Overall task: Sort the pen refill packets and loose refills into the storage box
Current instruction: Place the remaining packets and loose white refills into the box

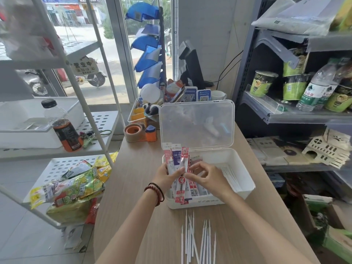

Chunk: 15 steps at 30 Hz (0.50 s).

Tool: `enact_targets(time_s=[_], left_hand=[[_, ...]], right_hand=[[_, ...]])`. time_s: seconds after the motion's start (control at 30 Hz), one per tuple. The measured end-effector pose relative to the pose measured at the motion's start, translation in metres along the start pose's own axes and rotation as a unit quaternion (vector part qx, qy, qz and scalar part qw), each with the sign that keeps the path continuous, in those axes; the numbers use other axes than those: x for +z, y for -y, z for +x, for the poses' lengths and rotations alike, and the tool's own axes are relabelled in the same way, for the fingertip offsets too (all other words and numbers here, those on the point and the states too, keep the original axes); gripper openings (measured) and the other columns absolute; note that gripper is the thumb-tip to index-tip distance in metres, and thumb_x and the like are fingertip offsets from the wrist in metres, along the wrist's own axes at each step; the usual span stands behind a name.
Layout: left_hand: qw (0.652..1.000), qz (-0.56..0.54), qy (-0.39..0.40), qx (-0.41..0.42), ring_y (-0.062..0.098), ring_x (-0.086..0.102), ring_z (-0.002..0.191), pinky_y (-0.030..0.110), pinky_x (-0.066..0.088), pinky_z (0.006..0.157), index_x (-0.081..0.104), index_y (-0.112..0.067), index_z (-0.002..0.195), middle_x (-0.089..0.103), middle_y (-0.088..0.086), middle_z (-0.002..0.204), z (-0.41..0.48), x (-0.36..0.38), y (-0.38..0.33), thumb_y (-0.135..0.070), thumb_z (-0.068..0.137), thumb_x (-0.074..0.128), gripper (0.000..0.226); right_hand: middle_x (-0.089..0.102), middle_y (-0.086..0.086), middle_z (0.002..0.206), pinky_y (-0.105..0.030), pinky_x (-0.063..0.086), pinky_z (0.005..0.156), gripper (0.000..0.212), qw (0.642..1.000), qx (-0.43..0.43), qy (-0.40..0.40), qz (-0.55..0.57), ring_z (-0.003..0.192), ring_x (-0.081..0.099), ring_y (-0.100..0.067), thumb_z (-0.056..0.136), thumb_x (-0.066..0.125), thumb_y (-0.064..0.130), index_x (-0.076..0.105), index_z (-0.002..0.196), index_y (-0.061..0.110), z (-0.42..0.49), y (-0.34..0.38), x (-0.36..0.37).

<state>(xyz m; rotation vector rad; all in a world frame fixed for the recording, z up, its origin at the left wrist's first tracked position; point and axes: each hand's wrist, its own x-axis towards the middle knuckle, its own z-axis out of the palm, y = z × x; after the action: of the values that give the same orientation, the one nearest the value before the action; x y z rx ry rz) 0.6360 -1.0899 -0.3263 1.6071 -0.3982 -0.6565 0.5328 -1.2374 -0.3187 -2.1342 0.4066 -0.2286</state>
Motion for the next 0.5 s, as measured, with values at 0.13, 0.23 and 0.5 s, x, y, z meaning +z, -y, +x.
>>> enact_targets(time_s=[0.13, 0.23, 0.5], left_hand=[[1.0, 0.018, -0.019, 0.014, 0.023, 0.071, 0.089, 0.046, 0.056, 0.085, 0.061, -0.025, 0.103, 0.073, 0.006, 0.099, -0.001, 0.002, 0.002, -0.028, 0.083, 0.068, 0.021], [1.0, 0.019, -0.016, 0.012, 0.025, 0.07, 0.091, 0.047, 0.056, 0.085, 0.062, -0.025, 0.102, 0.072, 0.008, 0.101, 0.0, 0.003, 0.001, -0.031, 0.088, 0.061, 0.015], [1.0, -0.013, -0.019, -0.003, 0.017, 0.07, 0.081, 0.03, 0.058, 0.07, 0.061, -0.018, 0.098, 0.072, 0.003, 0.091, 0.002, 0.003, 0.006, -0.015, 0.092, 0.057, 0.009]], right_hand=[[0.069, 0.009, 0.088, -0.023, 0.058, 0.069, 0.047, 0.998, 0.016, -0.009, 0.057, 0.076, 0.067, -0.006, 0.067, 0.077, 0.058, 0.062, 0.103, 0.032, 0.002, 0.005, 0.012], [0.069, 0.003, 0.094, -0.019, 0.057, 0.069, 0.043, 0.989, 0.051, 0.01, 0.136, 0.084, 0.068, -0.011, 0.072, 0.08, 0.044, 0.064, 0.106, 0.023, 0.004, 0.004, 0.014], [0.071, -0.007, 0.091, -0.016, 0.048, 0.054, 0.017, 0.986, 0.065, -0.018, 0.154, 0.07, 0.064, -0.012, 0.09, 0.065, 0.031, 0.062, 0.093, 0.014, 0.003, -0.005, 0.013]])
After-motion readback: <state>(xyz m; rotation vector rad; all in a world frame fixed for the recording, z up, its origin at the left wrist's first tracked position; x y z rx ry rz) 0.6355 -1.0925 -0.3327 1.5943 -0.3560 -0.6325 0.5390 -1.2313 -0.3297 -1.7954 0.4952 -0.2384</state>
